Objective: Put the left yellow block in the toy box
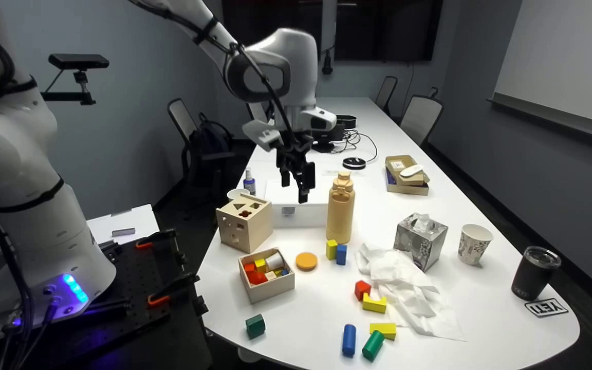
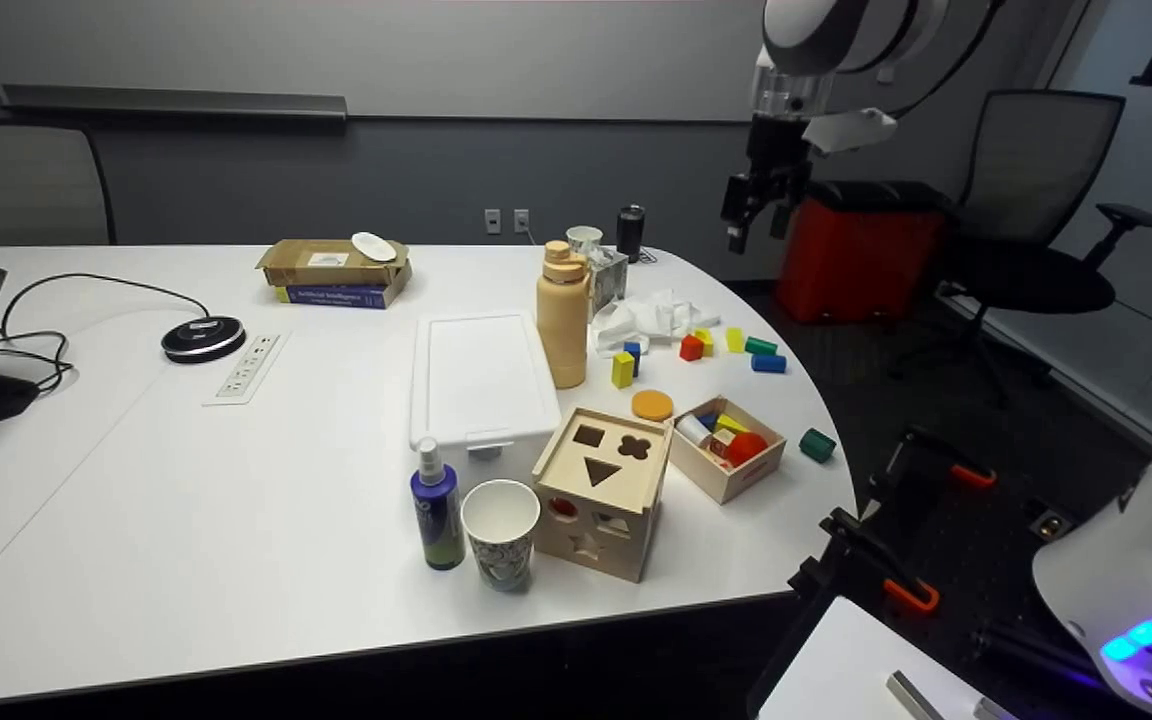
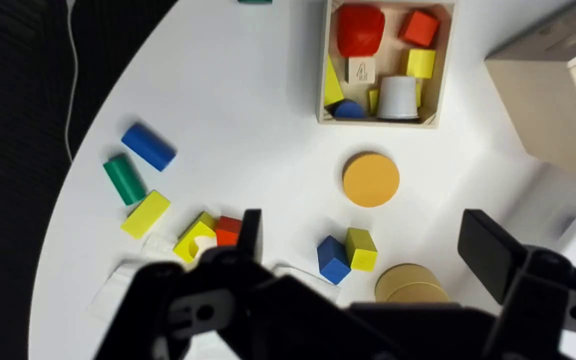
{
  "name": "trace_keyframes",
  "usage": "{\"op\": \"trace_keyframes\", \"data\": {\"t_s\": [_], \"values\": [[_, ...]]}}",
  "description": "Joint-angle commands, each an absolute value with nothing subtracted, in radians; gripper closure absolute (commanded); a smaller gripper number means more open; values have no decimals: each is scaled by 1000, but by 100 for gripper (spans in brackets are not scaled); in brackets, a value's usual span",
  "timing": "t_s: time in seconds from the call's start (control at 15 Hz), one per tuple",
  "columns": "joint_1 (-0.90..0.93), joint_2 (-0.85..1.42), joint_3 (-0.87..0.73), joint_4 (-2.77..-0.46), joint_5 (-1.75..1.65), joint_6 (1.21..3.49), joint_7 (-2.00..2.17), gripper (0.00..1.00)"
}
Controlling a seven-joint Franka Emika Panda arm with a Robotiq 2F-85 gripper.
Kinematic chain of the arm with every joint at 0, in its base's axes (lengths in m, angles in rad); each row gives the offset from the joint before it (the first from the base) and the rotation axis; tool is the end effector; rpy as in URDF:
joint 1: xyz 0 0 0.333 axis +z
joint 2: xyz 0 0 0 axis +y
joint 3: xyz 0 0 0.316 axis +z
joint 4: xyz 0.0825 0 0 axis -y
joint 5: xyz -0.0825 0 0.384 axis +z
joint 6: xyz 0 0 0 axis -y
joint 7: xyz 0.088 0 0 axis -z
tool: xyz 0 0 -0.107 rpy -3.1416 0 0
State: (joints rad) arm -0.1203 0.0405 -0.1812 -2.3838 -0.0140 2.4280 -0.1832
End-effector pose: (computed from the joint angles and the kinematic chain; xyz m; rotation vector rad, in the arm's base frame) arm 0.4757 -0.1481 0.3039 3.1200 -0.1680 0.0004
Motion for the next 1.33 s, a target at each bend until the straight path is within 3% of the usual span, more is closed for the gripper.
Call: {"op": "trace_keyframes", "data": {"t_s": [0.0,0.53,1.27], "values": [[-118,258,-138,-2348,3,2661,-155,0],[-68,654,-76,-2142,-26,3008,-70,0],[13,905,-153,-1897,-19,3018,8,0]]}}
